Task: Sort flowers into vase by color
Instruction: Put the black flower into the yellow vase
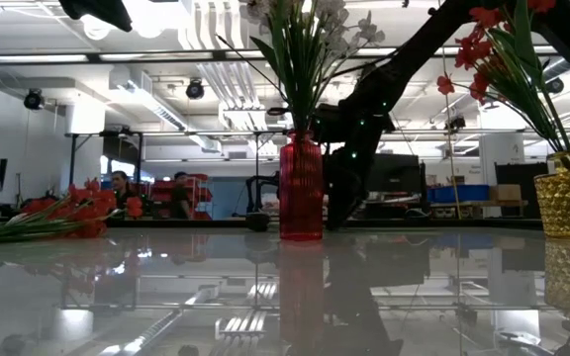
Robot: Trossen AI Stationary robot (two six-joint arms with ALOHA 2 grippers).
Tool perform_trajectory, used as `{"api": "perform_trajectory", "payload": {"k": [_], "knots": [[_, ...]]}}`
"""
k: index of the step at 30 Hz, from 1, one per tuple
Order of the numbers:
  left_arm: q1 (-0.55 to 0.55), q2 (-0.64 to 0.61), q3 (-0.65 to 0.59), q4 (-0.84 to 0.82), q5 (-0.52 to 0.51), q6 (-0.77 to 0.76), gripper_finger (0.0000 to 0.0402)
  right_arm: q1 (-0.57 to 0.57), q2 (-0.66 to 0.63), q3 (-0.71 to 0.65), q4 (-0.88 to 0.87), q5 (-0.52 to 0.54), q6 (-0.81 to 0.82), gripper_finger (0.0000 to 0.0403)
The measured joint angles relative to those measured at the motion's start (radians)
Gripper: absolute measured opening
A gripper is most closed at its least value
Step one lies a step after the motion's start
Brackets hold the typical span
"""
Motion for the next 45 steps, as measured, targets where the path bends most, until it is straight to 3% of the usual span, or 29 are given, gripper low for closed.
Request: {"api": "perform_trajectory", "payload": {"k": [7, 18, 26, 31, 38, 45], "knots": [[0.0, 0.0, 0.0, 0.001, 0.0, 0.002, 0.0086, 0.013, -0.017, -0.002, 0.0, 0.009, -0.161, 0.0107], [0.0, 0.0, 0.0, 0.004, -0.052, 0.02, 0.0086, 0.016, -0.015, -0.003, -0.006, 0.021, -0.051, 0.0016], [0.0, 0.0, 0.0, 0.035, -0.052, 0.033, 0.0086, -0.014, -0.021, 0.008, -0.009, 0.019, 0.211, 0.0013], [0.0, 0.0, 0.0, 0.036, -0.048, 0.022, 0.0086, -0.043, -0.051, 0.058, -0.011, 0.04, 0.251, 0.0013], [0.0, 0.001, 0.0, 0.041, -0.018, -0.022, 0.0086, -0.101, -0.189, 0.135, -0.01, 0.093, 0.252, 0.0013], [0.0, 0.008, 0.0, 0.088, 0.004, -0.012, 0.0086, -0.158, -0.418, 0.148, 0.015, 0.12, 0.247, 0.0013]]}}
